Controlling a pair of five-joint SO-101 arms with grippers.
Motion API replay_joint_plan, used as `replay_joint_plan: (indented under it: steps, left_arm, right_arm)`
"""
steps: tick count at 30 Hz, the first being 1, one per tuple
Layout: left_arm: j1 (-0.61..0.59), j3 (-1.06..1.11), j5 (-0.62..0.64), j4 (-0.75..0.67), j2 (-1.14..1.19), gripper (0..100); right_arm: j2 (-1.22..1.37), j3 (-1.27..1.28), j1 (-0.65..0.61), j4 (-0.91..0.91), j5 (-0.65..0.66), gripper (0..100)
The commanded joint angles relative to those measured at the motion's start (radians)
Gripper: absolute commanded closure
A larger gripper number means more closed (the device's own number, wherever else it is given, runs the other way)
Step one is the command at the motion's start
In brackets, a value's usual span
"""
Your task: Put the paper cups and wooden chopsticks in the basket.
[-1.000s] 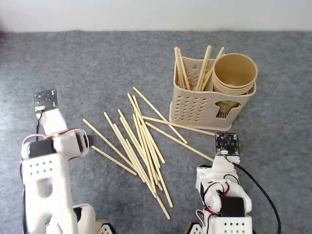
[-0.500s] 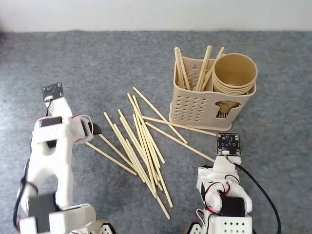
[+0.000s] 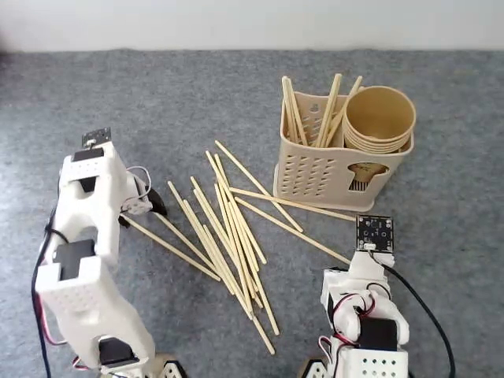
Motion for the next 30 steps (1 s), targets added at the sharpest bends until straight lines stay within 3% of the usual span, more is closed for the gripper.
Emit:
replay_joint_plan:
  steps: [1, 9, 20, 30]
  left_arm:
    - [0.002, -0.087, 0.002, 0.005, 0.0, 77]
    - [0.012, -0.113, -0.003, 0.002, 0.0, 99]
    - [0.008, -0.111, -0.005, 0.026, 0.003, 98]
    - [-0.012, -0.245, -0.075, 0.253, -0.072, 98]
  right_arm:
    - [-0.002, -0.005, 0.013, -0.019, -0.008, 98.9]
    - [-0.002, -0.005, 0.013, -0.019, -0.008, 98.9]
    - [-0.002, -0.005, 0.015, -0.019, -0.006, 99.0]
    - [-0.002, -0.005, 0.015, -0.019, -0.003, 99.0]
